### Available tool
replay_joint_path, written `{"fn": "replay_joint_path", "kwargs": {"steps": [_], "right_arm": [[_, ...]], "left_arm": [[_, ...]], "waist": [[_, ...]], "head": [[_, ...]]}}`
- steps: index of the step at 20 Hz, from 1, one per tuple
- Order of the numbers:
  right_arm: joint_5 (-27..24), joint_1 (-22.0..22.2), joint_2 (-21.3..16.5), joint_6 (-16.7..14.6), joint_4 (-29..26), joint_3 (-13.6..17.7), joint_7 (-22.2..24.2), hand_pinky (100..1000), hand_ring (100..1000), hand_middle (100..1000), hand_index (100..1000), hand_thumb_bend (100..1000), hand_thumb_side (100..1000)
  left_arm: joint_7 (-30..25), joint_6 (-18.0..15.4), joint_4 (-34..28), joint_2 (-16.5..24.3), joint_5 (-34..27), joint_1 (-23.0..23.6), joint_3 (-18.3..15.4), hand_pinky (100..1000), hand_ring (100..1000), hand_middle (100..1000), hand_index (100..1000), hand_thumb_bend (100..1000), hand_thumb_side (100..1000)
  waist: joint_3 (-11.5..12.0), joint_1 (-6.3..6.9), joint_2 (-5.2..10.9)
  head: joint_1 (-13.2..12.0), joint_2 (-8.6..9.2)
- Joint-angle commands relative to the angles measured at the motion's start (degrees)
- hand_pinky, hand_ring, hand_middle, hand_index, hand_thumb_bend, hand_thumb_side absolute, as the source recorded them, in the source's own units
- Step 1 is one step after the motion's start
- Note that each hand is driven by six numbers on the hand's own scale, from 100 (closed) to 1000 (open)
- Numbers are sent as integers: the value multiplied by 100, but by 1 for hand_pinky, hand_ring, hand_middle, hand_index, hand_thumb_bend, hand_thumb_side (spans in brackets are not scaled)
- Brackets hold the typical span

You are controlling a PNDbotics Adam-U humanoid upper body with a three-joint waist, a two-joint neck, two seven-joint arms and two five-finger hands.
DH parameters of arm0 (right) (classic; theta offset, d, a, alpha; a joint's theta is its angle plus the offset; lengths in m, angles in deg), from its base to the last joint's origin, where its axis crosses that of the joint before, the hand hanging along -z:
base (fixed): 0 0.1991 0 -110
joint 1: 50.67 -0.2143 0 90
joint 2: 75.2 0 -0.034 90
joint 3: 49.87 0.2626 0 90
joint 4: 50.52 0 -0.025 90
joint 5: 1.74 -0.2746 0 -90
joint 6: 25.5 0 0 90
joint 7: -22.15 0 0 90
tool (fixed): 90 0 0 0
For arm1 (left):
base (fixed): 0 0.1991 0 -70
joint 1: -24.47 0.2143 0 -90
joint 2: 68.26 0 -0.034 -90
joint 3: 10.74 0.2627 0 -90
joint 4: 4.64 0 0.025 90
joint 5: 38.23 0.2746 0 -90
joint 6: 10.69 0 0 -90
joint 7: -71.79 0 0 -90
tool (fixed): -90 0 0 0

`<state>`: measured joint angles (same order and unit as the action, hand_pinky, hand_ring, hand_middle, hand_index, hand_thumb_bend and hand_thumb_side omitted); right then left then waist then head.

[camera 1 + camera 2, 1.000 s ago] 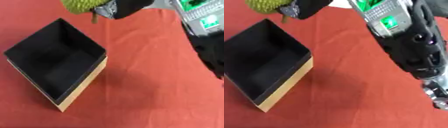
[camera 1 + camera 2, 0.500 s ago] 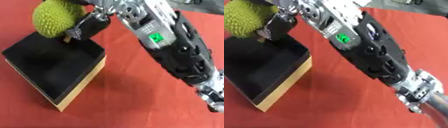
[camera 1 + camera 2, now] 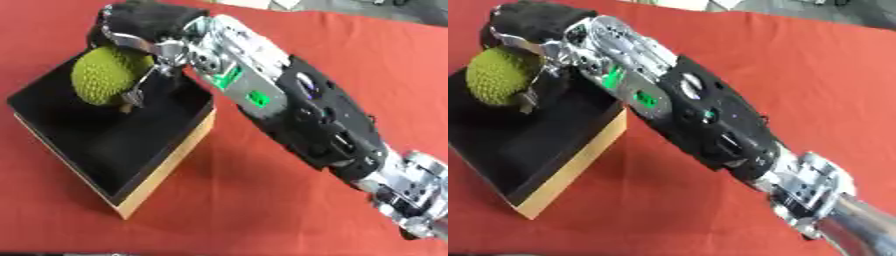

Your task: Pick up objects on the table and place them in the box.

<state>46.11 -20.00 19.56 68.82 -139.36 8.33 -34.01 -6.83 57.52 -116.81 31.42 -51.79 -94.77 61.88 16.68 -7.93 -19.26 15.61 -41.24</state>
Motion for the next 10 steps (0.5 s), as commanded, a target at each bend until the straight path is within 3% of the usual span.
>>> {"fn": "replay_joint_path", "kwargs": {"steps": [1, 3, 5, 8, 9, 10], "right_arm": [[91, -76, 36, -162, 94, -30, 19, 660, 633, 534, 686, 152, 165], [87, -88, 41, -277, 63, -65, 91, 704, 715, 605, 757, 322, 178], [108, -99, 30, -420, 15, -93, 253, 752, 785, 688, 816, 408, 159], [155, -99, 16, -693, -40, -120, 635, 809, 864, 790, 875, 408, 100], [172, -101, 12, -780, -46, -125, 792, 831, 896, 823, 898, 427, 100], [197, -103, 10, -853, -61, -118, 917, 843, 911, 837, 913, 426, 155]], "left_arm": [[-34, -4, -59, 149, -22, -73, -18, 664, 557, 556, 680, 203, 100], [-39, -3, -57, 151, -27, -77, -16, 664, 557, 556, 680, 206, 100], [-42, -5, -57, 151, -29, -85, -10, 664, 557, 556, 681, 209, 100], [-47, -6, -51, 152, -32, -90, -3, 664, 557, 556, 681, 207, 100], [-52, -7, -49, 153, -33, -92, 1, 664, 557, 555, 681, 213, 100], [-56, -9, -46, 152, -34, -93, 3, 664, 557, 555, 681, 207, 100]], "waist": [[19, 51, 112], [28, 47, 118], [33, 46, 122], [37, 47, 126], [39, 48, 127], [40, 48, 128]], "head": [[26, 15], [27, 14], [24, 15], [20, 14], [21, 15], [22, 16]]}}
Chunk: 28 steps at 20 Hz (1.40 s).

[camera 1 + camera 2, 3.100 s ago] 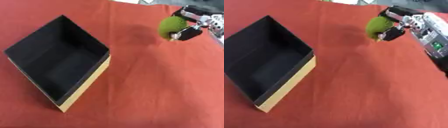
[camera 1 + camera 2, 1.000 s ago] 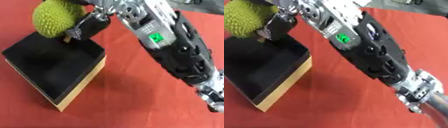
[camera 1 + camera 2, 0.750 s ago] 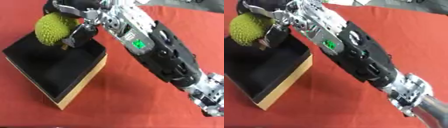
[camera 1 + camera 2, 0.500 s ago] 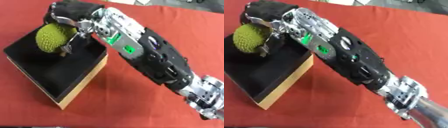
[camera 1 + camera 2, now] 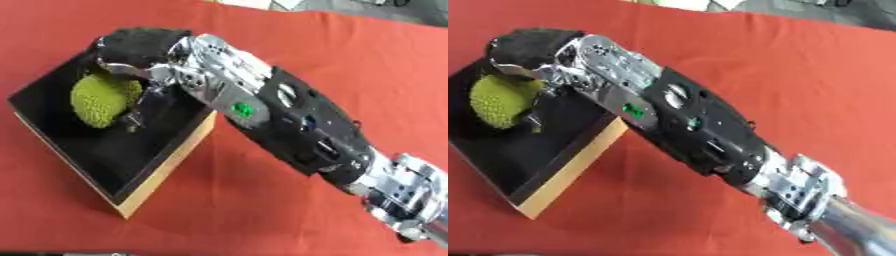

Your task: Pick up objects on the table and place them in the box.

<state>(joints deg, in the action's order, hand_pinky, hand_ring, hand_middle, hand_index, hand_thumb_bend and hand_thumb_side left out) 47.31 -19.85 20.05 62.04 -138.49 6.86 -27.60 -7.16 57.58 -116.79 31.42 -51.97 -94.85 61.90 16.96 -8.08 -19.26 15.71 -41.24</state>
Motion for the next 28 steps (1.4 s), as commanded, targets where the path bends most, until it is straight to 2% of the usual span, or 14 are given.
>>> {"fn": "replay_joint_path", "kwargs": {"steps": [1, 3, 6, 10, 11, 14, 15, 16, 17, 18, 19, 22, 28], "right_arm": [[104, -119, -43, -255, -171, 36, 376, 859, 928, 848, 933, 461, 262], [133, -119, -53, -416, -202, 59, 536, 875, 939, 858, 959, 478, 340], [122, -124, -68, -542, -273, 130, 642, 871, 927, 842, 959, 478, 324], [-1, -120, -99, -481, -470, 187, 612, 868, 922, 837, 956, 463, 312], [-22, -121, -104, -454, -514, 206, 606, 861, 910, 828, 950, 420, 268], [-216, -107, -195, -213, -1013, 520, 398, 853, 893, 815, 941, 379, 224], [-300, -106, -246, -85, -1211, 680, 294, 842, 872, 793, 917, 320, 138], [-412, -103, -312, 68, -1414, 844, 167, 830, 854, 771, 899, 268, 100], [-554, -102, -385, 235, -1601, 1010, 16, 815, 829, 735, 870, 173, 100], [-776, -105, -480, 428, -1773, 1200, -204, 808, 817, 711, 855, 114, 100], [-1035, -111, -579, 611, -1904, 1351, -422, 805, 809, 683, 838, 100, 100], [-2003, -138, -933, 973, -2181, 1703, -1090, 798, 794, 661, 826, 100, 100], [-3489, -13, -1786, 1243, -2581, 2291, -2174, 811, 811, 666, 817, 100, 100]], "left_arm": [[-29, -15, -45, 152, -18, -85, 3, 665, 557, 555, 681, 207, 100], [-36, -16, -39, 152, -21, -84, 4, 665, 557, 555, 681, 206, 100], [-41, -16, -35, 151, -24, -81, 2, 665, 556, 555, 681, 206, 100], [-48, -18, -30, 151, -27, -79, 4, 665, 556, 555, 681, 206, 100], [-49, -19, -29, 151, -27, -78, 4, 665, 556, 555, 681, 206, 100], [-39, -30, -22, 157, -23, -70, -5, 664, 556, 555, 681, 210, 100], [-30, -33, -19, 159, -22, -66, -11, 664, 557, 555, 681, 210, 100], [-19, -36, -17, 162, -19, -60, -15, 664, 557, 555, 681, 210, 100], [-9, -37, -14, 164, -14, -54, -19, 664, 557, 555, 681, 209, 100], [-2, -38, -10, 168, -9, -44, -25, 664, 557, 555, 681, 209, 100], [3, -39, -8, 172, -3, -37, -28, 664, 557, 555, 681, 210, 100], [12, -48, 0, 184, 10, -26, -30, 664, 557, 555, 681, 211, 100], [10, -72, 37, 215, 34, 18, -49, 664, 556, 555, 681, 203, 100]], "waist": [[14, 64, 128], [13, 64, 130], [8, 64, 131], [-1, 70, 131], [-3, 73, 131], [-25, 88, 134], [-36, 94, 136], [-46, 99, 138], [-57, 103, 141], [-71, 109, 144], [-84, 113, 147], [-126, 129, 153], [-222, 147, 155]], "head": [[13, 19], [13, 22], [10, 33], [10, 36], [9, 36], [0, 41], [-11, 40], [-20, 38], [-31, 37], [-47, 38], [-61, 42], [-97, 55], [-192, 49]]}}
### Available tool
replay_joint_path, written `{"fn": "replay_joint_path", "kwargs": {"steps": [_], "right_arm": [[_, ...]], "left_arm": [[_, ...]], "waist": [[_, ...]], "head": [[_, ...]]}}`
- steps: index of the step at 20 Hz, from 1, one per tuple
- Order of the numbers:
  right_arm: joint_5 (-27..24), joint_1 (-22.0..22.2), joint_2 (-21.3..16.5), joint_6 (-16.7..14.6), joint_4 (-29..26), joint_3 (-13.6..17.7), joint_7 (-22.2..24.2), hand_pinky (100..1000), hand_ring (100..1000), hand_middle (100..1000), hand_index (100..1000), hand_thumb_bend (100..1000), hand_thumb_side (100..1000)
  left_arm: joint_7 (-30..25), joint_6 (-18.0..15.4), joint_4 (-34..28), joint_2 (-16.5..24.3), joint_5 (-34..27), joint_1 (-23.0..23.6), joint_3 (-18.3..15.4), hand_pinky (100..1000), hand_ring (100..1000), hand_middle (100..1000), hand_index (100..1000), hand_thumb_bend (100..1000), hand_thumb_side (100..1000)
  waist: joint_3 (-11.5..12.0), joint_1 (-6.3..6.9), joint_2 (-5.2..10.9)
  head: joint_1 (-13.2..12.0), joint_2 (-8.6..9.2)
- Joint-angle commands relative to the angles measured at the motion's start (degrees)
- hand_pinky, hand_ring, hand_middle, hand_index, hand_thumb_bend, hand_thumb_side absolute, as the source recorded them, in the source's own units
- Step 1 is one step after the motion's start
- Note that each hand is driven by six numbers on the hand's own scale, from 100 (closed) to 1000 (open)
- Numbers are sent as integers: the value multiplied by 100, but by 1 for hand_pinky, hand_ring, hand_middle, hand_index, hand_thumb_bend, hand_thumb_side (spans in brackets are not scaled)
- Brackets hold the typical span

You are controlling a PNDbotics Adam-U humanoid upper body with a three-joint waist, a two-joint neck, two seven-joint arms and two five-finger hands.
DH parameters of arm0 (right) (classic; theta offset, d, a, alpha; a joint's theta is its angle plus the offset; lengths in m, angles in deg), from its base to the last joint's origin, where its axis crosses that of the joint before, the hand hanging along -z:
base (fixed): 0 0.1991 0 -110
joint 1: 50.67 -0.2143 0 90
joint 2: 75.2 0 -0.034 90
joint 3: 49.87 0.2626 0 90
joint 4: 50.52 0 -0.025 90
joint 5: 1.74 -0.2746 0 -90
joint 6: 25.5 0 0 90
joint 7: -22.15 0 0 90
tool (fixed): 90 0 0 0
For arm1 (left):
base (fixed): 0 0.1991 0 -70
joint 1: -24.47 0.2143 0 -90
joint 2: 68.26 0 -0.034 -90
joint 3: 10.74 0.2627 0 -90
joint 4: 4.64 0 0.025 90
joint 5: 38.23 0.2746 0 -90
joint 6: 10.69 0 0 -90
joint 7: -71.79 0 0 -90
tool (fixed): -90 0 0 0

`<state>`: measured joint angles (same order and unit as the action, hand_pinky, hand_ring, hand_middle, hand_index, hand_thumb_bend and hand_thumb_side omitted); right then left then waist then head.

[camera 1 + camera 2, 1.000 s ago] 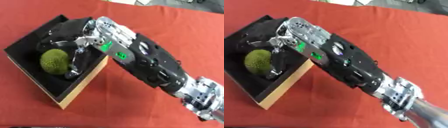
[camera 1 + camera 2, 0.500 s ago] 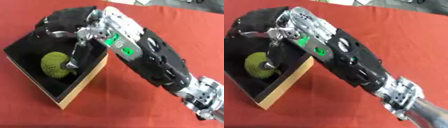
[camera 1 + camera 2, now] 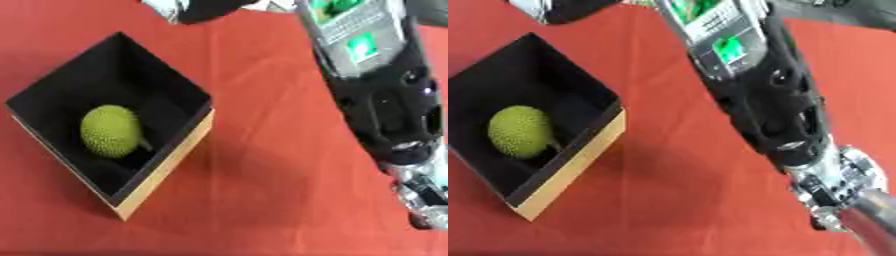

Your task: Pick up objects on the table and place them in the box.

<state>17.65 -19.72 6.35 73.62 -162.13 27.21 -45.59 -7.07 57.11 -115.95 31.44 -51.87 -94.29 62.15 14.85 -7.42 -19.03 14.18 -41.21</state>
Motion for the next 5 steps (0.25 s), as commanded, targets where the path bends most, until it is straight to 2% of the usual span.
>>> {"fn": "replay_joint_path", "kwargs": {"steps": [1, 3, 5], "right_arm": [[-741, 39, -572, 87, -258, 354, -557, 810, 810, 669, 819, 100, 100], [-1125, 206, -895, 21, -288, 545, -944, 805, 807, 672, 817, 100, 100], [-1235, 435, -1232, 74, -296, 748, -1283, 803, 807, 681, 814, 100, 100]], "left_arm": [[1, -25, -44, 215, 27, -31, -77, 664, 556, 554, 681, 202, 100], [4, -23, -45, 219, 32, -22, -86, 664, 556, 554, 680, 200, 100], [12, -23, -42, 226, 39, -3, -101, 665, 556, 554, 680, 196, 100]], "waist": [[-32, 81, 132], [-59, 81, 128], [-85, 85, 118]], "head": [[-63, 45], [-103, 45], [-144, 57]]}}
